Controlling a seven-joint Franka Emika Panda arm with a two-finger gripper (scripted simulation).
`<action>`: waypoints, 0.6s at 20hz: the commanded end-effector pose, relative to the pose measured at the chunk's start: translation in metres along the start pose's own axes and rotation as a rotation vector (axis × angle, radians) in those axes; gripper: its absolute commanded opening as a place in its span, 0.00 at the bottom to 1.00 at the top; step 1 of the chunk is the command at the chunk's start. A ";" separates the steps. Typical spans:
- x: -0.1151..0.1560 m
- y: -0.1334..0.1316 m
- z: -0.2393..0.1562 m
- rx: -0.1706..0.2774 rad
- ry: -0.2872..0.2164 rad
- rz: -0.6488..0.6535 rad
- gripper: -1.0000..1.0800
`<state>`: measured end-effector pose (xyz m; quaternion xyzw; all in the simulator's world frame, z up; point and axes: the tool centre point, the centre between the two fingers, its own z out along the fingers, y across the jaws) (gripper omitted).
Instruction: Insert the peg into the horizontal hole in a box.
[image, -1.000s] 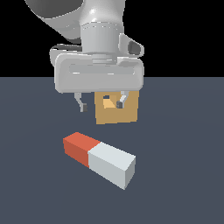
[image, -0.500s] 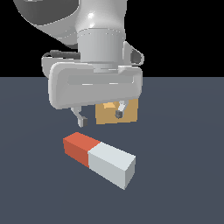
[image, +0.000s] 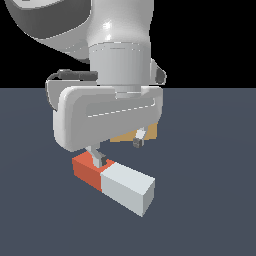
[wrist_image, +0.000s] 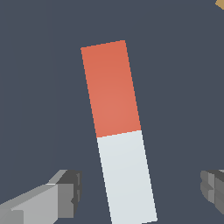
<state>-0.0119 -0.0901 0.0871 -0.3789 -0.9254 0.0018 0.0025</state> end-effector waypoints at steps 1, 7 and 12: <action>-0.006 -0.002 0.004 -0.002 -0.001 -0.051 0.96; -0.018 -0.005 0.012 -0.004 -0.003 -0.137 0.96; -0.024 -0.005 0.015 -0.005 -0.004 -0.177 0.96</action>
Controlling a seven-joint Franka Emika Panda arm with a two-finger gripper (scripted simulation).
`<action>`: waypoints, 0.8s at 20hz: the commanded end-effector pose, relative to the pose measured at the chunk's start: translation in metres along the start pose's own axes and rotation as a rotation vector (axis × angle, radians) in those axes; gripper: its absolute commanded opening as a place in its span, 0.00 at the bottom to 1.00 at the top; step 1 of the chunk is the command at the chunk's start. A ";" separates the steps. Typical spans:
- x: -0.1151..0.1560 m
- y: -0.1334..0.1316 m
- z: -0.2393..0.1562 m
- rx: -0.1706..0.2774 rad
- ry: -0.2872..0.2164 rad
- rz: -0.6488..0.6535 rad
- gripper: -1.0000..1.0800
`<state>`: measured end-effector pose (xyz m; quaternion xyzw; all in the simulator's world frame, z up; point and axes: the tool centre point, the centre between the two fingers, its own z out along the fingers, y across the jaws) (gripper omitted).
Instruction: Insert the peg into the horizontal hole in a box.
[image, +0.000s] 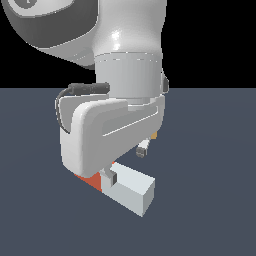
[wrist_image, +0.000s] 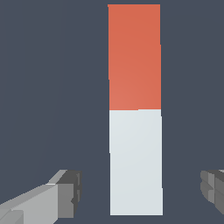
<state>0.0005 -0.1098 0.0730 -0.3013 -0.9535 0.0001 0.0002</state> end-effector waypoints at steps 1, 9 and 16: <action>-0.002 0.000 0.001 -0.001 -0.001 -0.017 0.96; -0.002 0.001 0.001 0.000 0.000 -0.013 0.96; -0.002 0.001 0.010 0.000 0.000 -0.014 0.96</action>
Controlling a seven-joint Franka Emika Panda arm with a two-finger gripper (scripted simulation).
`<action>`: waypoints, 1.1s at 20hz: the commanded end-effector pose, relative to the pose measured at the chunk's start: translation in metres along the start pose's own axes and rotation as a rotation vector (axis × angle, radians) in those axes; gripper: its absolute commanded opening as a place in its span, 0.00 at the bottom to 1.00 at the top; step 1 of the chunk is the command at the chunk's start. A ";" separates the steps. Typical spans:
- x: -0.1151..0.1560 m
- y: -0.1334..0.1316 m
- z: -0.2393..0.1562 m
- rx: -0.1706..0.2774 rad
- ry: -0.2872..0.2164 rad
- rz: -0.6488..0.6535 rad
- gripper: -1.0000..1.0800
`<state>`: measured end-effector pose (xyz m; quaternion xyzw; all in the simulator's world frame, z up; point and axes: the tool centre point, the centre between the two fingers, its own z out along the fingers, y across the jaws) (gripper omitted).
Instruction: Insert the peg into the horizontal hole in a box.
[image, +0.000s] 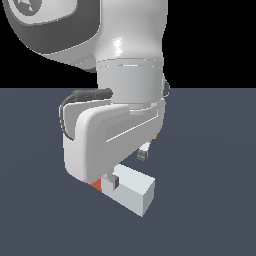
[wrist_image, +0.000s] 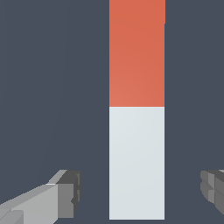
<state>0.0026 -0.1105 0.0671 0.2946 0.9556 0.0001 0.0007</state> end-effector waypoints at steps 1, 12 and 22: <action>0.001 0.000 0.009 0.001 0.001 0.000 0.96; 0.001 0.000 0.045 0.001 0.001 0.002 0.96; 0.001 0.000 0.045 0.001 0.001 0.002 0.00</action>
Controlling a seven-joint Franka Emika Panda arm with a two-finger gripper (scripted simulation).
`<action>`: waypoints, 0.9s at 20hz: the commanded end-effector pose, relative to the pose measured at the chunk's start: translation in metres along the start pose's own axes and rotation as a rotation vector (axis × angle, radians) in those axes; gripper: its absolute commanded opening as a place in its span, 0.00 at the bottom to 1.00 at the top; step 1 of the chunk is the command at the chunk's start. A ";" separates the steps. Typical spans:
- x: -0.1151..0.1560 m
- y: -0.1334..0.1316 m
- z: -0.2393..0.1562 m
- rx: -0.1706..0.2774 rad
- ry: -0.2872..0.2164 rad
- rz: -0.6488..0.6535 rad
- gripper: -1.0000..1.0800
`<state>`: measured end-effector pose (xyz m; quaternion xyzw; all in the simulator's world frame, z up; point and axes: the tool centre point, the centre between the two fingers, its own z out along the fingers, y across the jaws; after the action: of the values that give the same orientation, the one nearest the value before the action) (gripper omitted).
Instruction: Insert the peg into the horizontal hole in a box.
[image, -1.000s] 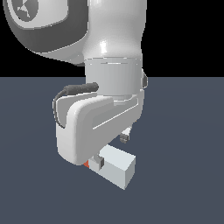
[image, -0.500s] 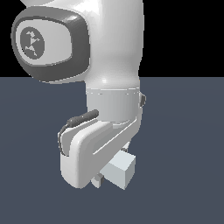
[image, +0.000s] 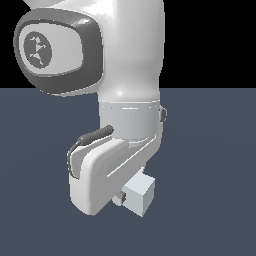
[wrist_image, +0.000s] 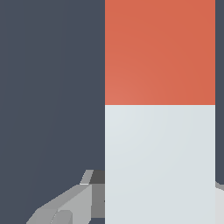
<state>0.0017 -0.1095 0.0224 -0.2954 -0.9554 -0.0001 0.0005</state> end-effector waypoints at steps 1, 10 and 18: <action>0.000 0.000 0.000 0.000 0.000 0.000 0.00; 0.005 0.004 -0.004 0.000 0.000 0.051 0.00; 0.018 0.016 -0.016 -0.001 0.000 0.179 0.00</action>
<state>-0.0045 -0.0903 0.0341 -0.3663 -0.9305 0.0001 0.0021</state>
